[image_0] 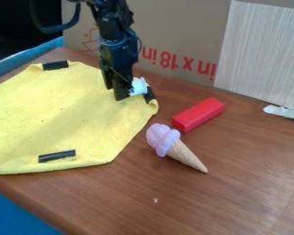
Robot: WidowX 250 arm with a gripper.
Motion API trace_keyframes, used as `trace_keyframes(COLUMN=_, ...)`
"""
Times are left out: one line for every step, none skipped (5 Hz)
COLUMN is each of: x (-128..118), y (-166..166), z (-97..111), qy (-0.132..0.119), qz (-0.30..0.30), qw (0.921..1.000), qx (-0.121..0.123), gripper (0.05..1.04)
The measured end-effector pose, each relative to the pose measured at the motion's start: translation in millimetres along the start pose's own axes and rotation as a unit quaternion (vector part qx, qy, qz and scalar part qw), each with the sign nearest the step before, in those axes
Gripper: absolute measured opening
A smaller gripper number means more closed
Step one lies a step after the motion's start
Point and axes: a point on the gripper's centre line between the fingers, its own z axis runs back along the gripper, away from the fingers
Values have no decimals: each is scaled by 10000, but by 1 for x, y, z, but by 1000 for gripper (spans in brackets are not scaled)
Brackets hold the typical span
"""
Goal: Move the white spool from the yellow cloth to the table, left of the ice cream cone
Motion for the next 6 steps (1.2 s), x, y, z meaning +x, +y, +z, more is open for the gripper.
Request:
trace_keyframes(x=-1, y=-1, z=0, qy=33, qz=62, qw=10000, qx=-6, gripper=508)
trace_keyframes(x=-1, y=-3, z=1, qy=58, qz=86, qw=9999, qx=-102, gripper=508)
trace_keyframes(x=-4, y=0, z=12, qy=-200, qz=375, qw=9990, qx=-143, gripper=508)
trace_keyframes(x=-7, y=5, z=39, qy=-574, qz=669, qw=9961, qx=-15, gripper=508)
trace_keyframes(x=-17, y=-1, z=53, qy=-733, qz=707, qw=9948, qx=-81, gripper=508)
trace_keyframes(x=-34, y=-18, z=70, qy=-820, qz=501, qw=9953, qx=-72, gripper=508)
